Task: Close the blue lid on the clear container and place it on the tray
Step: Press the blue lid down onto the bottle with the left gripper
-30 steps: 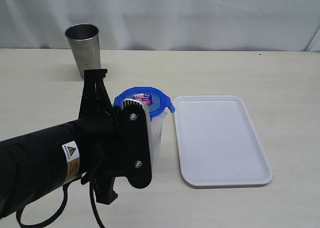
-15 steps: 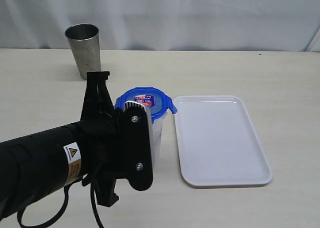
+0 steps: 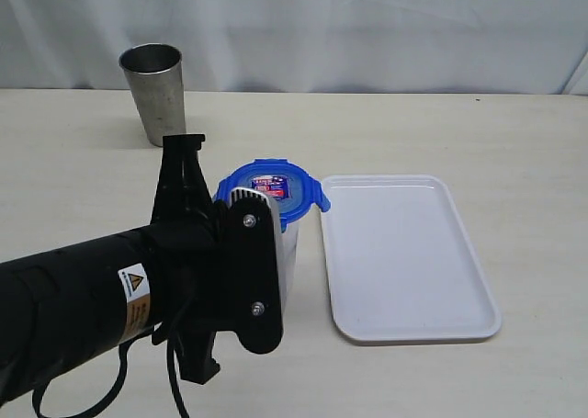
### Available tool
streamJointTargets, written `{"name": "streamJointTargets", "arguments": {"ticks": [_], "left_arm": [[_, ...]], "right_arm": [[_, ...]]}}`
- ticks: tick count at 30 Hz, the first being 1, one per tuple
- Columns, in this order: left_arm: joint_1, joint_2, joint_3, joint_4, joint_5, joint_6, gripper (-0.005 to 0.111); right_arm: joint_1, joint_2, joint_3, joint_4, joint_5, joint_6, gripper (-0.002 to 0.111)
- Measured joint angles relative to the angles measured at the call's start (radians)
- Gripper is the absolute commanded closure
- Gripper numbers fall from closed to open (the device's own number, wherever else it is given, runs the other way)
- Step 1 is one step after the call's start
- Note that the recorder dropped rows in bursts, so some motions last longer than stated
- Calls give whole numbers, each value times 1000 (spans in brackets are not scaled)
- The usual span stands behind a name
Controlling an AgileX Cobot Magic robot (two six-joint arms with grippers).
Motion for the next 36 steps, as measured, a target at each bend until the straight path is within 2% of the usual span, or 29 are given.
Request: {"name": "streamJointTargets", "arguments": {"ticks": [12,19,28,36], "left_arm": [[0,0,0,-2,36,0,105],[0,0,0,-2,14,0,84],[0,0,0,-32,16,0,80],[0,0,0,-68,2,0,51]], "right_arm": [[0,0,0,0,0,0,104],[0,0,0,0,0,0,104],[0,0,0,0,0,0,104],[0,0,0,0,0,0,104]]}}
